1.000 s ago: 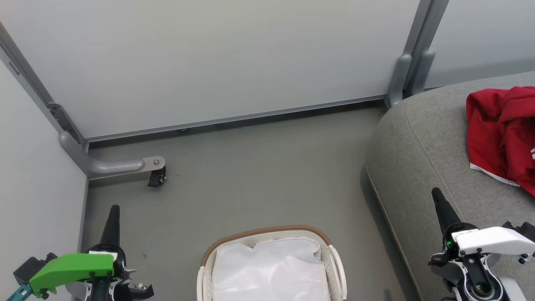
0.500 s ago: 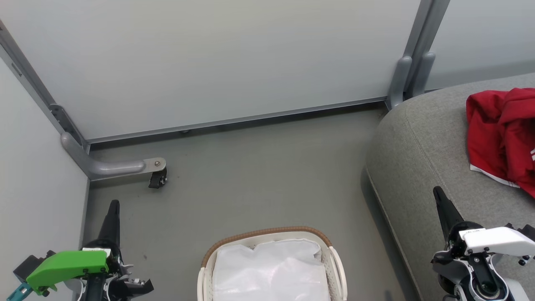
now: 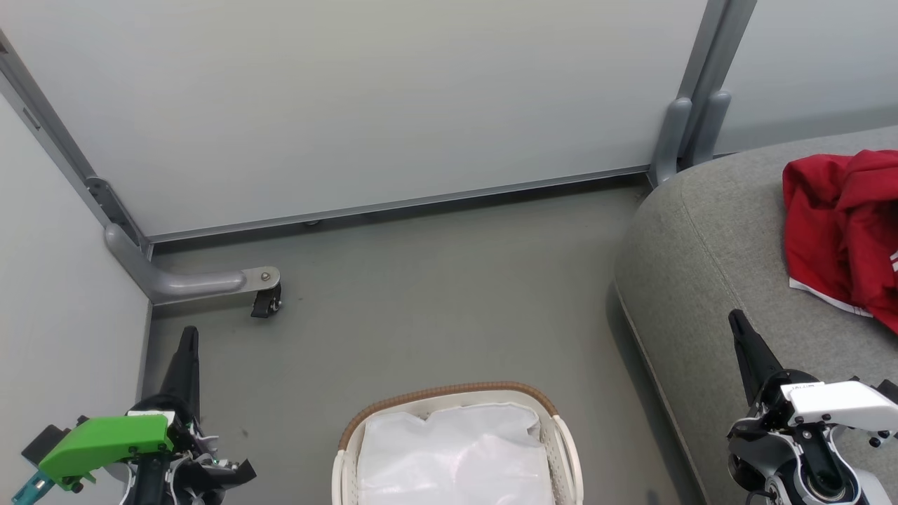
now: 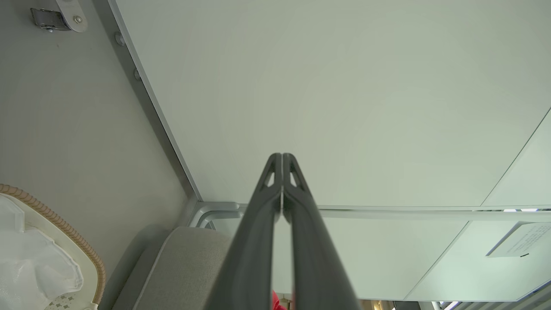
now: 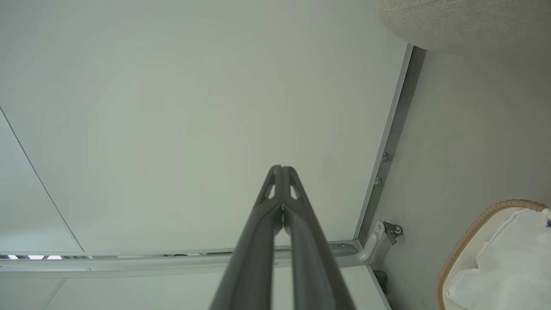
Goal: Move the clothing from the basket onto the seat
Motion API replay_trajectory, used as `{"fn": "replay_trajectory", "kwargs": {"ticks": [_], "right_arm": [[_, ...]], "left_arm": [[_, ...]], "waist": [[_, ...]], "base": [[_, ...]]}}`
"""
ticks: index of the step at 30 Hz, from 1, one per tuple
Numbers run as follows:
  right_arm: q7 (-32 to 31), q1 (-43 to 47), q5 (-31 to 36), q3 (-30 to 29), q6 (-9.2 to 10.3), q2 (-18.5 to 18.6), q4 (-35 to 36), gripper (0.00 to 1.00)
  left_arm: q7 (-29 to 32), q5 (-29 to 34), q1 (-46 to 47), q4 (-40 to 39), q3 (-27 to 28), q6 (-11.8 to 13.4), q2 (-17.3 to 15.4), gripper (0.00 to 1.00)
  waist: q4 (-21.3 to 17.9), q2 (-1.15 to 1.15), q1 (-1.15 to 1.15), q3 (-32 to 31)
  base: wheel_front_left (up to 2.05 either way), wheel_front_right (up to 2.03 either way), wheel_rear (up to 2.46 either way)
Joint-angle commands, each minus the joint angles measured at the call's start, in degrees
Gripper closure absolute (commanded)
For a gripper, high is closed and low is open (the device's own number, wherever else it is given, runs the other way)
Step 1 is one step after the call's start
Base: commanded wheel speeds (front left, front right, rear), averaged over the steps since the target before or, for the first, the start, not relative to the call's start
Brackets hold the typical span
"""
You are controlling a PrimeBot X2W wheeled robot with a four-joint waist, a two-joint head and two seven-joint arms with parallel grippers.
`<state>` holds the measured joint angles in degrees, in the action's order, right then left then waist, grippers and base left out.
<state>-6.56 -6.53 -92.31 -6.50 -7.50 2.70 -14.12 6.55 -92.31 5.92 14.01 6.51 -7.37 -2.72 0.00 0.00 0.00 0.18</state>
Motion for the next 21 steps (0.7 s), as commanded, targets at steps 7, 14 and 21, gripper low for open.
{"fn": "replay_trajectory", "kwargs": {"ticks": [7,14,21], "right_arm": [[-0.16,0.62,-0.18,-0.15,0.02,0.34,0.26,1.00],[-0.16,0.62,-0.19,-0.14,0.02,0.34,0.25,1.00],[-0.16,0.62,-0.19,-0.14,0.02,0.34,0.25,1.00]], "left_arm": [[0.20,-0.16,0.56,-0.06,0.15,-0.22,-0.29,1.00],[0.19,-0.16,0.56,-0.06,0.14,-0.22,-0.29,1.00],[0.19,-0.17,0.56,-0.06,0.14,-0.22,-0.29,1.00]], "waist": [[0.00,0.00,0.00,0.00],[0.00,0.00,0.00,0.00],[0.00,0.00,0.00,0.00]], "base": [[0.00,0.00,0.00],[0.00,0.00,0.00],[0.00,0.00,0.00]]}}
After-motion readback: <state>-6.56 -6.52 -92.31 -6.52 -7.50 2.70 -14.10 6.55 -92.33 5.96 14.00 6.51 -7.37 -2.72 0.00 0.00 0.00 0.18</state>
